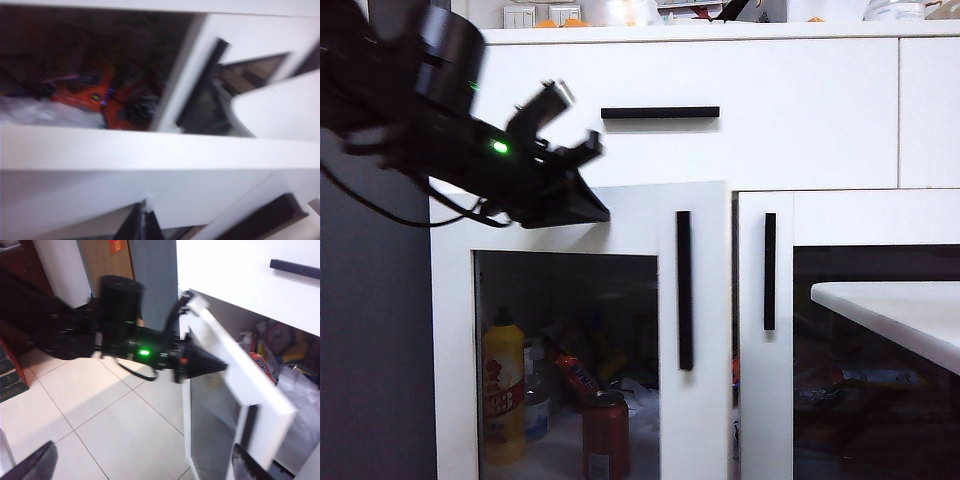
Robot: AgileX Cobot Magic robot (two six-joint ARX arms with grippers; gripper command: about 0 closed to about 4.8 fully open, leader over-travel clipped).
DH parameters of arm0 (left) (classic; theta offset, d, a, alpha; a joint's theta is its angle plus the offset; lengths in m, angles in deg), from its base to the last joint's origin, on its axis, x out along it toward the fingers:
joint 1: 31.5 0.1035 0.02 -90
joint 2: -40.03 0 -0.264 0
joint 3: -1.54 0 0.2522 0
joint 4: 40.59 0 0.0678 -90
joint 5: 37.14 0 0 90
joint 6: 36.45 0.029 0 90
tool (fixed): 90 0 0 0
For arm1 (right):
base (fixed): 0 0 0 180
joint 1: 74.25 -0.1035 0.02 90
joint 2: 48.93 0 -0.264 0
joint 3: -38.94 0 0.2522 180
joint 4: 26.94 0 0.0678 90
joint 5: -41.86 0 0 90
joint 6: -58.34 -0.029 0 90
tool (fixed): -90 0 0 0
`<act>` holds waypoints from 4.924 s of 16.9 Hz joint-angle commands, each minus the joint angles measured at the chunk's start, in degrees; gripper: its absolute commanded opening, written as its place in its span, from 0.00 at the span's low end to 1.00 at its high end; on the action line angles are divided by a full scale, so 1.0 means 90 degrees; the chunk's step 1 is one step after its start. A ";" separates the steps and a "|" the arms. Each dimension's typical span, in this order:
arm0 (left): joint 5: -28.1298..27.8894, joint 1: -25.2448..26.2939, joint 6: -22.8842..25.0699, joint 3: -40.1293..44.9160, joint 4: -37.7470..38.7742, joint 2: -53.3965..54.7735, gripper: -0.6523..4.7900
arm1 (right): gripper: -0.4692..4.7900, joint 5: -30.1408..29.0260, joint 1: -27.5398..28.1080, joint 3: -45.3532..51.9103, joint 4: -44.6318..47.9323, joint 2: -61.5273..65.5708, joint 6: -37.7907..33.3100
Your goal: Open the left door of the white cabinet, pick up a can of beverage from the table on the right, place it inside the cabinet, and finally close the cabinet door.
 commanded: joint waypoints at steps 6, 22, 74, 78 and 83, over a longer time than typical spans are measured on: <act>-0.0413 -0.0044 0.0015 -0.1178 -0.0250 0.1008 0.11 | 0.95 0.0027 -0.0002 -0.0034 0.0063 -0.0015 0.0010; -0.1200 -0.0027 0.0840 -0.2922 -0.0454 0.2276 0.11 | 0.95 0.0027 -0.0005 -0.0036 -0.0073 -0.0053 -0.0058; -0.0889 -0.0058 -0.0563 0.5457 0.3968 -0.9724 0.11 | 0.21 -0.0005 0.0109 0.4879 0.0831 -0.4177 0.0250; -0.0835 0.0017 -0.0563 0.5455 0.4048 -1.0013 0.11 | 0.21 -0.0027 0.0211 0.4877 0.0831 -0.4279 0.0253; -0.0675 0.1668 -0.0563 0.5455 0.4041 -1.0972 0.11 | 0.21 -0.0049 0.2943 0.4874 0.0831 -0.4296 0.0253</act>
